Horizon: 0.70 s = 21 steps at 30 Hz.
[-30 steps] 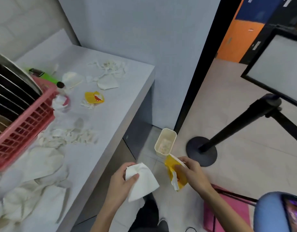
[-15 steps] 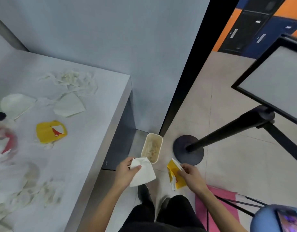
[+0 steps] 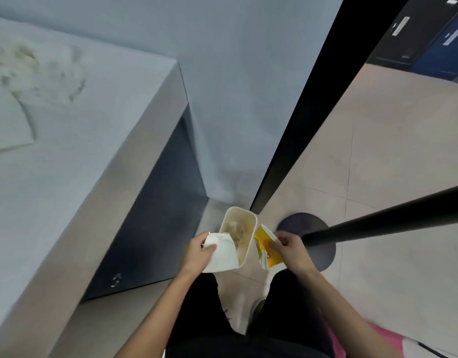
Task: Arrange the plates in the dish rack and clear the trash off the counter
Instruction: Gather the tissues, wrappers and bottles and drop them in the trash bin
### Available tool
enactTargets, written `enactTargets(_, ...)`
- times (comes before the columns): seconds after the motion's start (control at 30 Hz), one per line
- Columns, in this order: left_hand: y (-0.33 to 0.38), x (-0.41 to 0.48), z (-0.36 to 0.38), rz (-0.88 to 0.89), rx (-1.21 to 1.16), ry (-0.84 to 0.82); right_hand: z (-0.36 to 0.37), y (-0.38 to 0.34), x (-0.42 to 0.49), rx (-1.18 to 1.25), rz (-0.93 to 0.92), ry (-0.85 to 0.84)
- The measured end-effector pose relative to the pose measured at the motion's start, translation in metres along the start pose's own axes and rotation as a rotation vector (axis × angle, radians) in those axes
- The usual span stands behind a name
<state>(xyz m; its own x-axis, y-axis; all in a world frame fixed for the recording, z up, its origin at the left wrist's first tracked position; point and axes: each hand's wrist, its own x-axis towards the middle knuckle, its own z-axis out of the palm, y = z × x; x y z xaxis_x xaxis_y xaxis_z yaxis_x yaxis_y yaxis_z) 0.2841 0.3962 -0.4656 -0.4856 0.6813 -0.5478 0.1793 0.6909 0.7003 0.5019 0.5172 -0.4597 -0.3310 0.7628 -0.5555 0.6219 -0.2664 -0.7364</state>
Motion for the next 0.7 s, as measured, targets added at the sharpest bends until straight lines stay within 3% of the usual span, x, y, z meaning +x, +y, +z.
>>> enactTargets(0.2, -0.082, 0.089, 0.069, 0.070, 0.053, 0.009, 0.040, 0.093, 0.107, 0.087, -0.001, 0.014)
enactTargets(0.4, -0.154, 0.180, 0.147, 0.236, 0.364, -0.162, 0.079, 0.180, 0.201, 0.456, 0.083, 0.085)
enactTargets(0.57, -0.183, 0.243, 0.181, 0.382, 0.565, -0.154, 0.104, 0.214, 0.237, 0.652, 0.071, 0.047)
enactTargets(0.7, -0.186, 0.239, 0.188, 0.337, 0.656, -0.140, 0.110, 0.222, 0.222, 0.640, 0.092, 0.065)
